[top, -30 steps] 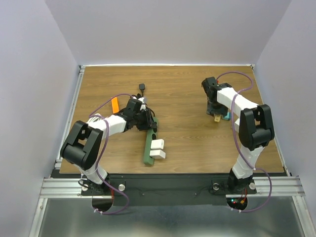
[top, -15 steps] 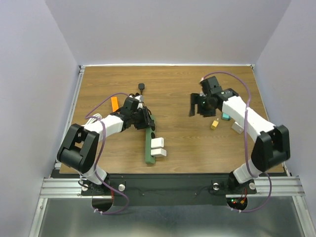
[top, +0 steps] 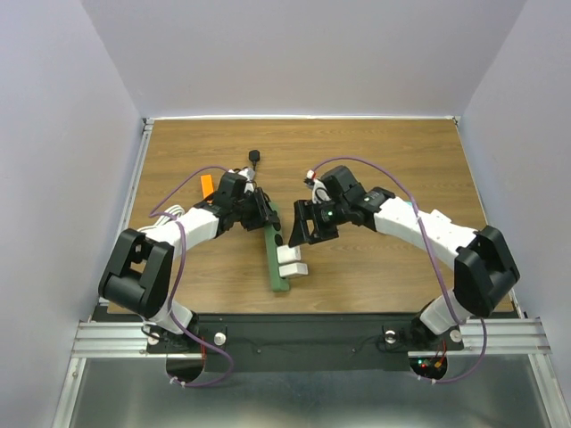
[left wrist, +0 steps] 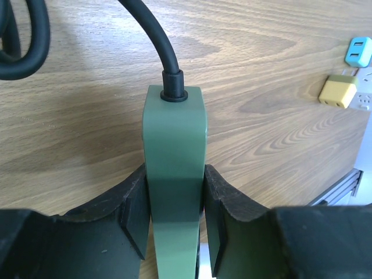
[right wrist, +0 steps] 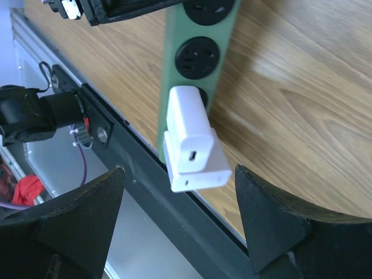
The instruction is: Pull the plug off the socket
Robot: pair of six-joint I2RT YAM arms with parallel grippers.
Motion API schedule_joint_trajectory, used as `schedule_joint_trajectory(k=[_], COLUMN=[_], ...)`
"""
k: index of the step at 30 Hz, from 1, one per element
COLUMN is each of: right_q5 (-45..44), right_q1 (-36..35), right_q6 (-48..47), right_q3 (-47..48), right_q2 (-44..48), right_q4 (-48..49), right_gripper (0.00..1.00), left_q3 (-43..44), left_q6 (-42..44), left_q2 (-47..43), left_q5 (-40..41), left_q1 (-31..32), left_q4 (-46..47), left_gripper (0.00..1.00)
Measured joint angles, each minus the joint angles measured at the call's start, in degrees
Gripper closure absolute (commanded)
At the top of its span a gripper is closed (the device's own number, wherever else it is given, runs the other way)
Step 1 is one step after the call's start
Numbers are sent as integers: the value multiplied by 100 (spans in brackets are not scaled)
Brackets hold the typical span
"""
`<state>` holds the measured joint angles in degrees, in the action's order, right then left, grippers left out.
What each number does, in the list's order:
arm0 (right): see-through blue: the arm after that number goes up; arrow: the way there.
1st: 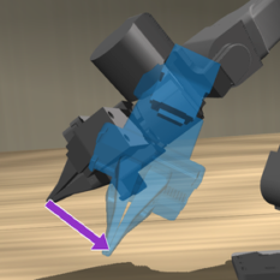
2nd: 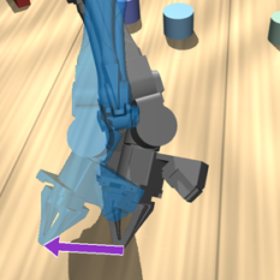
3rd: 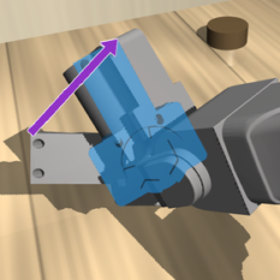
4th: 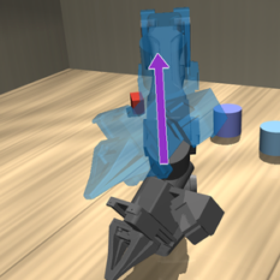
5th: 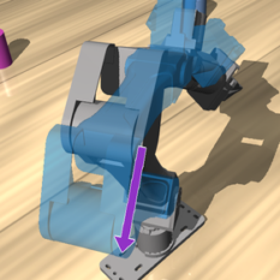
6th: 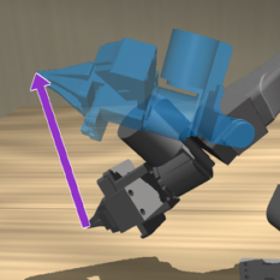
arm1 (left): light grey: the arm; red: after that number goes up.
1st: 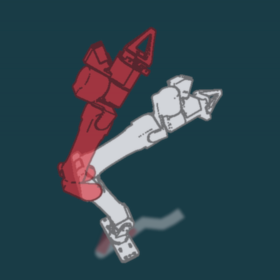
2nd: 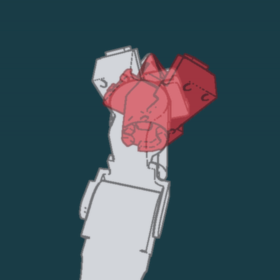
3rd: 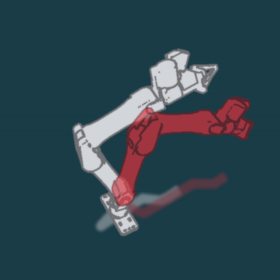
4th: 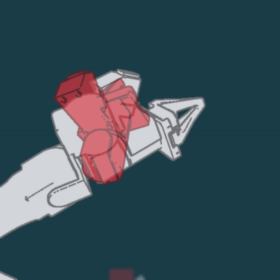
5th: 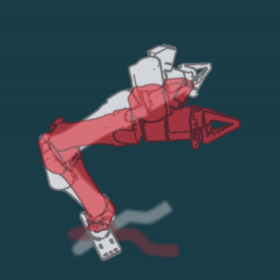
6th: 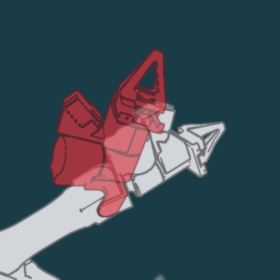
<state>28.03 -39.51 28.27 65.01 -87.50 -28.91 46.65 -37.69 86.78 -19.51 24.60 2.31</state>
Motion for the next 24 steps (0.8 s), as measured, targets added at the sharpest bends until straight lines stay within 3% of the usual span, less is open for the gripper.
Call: schedule_joint_trajectory(k=[7,10,13,14,16,17,18,20,22,24], right_q5=[92,87,92,76,28,48,50,24,-48,-173], right_q1=[-286,-466,-581,-610,-636,-621,-614,-597,-595,-599], right_q6=[28,17,-22,-17,-31,28,63,79,70,70], right_q3=[7,9,11,33,87,105,118,184,214,229], right_q2=[-420,-643,-804,-850,-964,-1001,-1003,-1005,-1003,-997], right_q4=[282,321,341,330,313,308,299,278,273,273], right_gripper=[20,27,46,60,77,92,98,100,100,100], left_q3=[0,0,0,0,0,-2,-2,-4,-7,-24], left_q6=[-87,-122,-162,-173,-177,-179,-184,-190,-192,-197], left_q2=[-42,-46,-59,-66,-83,-101,-118,-157,-192,-223], left_q5=[-42,-52,-81,-94,-122,-136,-157,-164,-146,-146], left_q1=[-35,-37,-63,-68,-74,-105,-136,-157,-166,-186], left_q4=[28,68,116,142,149,149,146,184,234,262], left_gripper=[100,100,100,100,100,100,100,84,57,44])
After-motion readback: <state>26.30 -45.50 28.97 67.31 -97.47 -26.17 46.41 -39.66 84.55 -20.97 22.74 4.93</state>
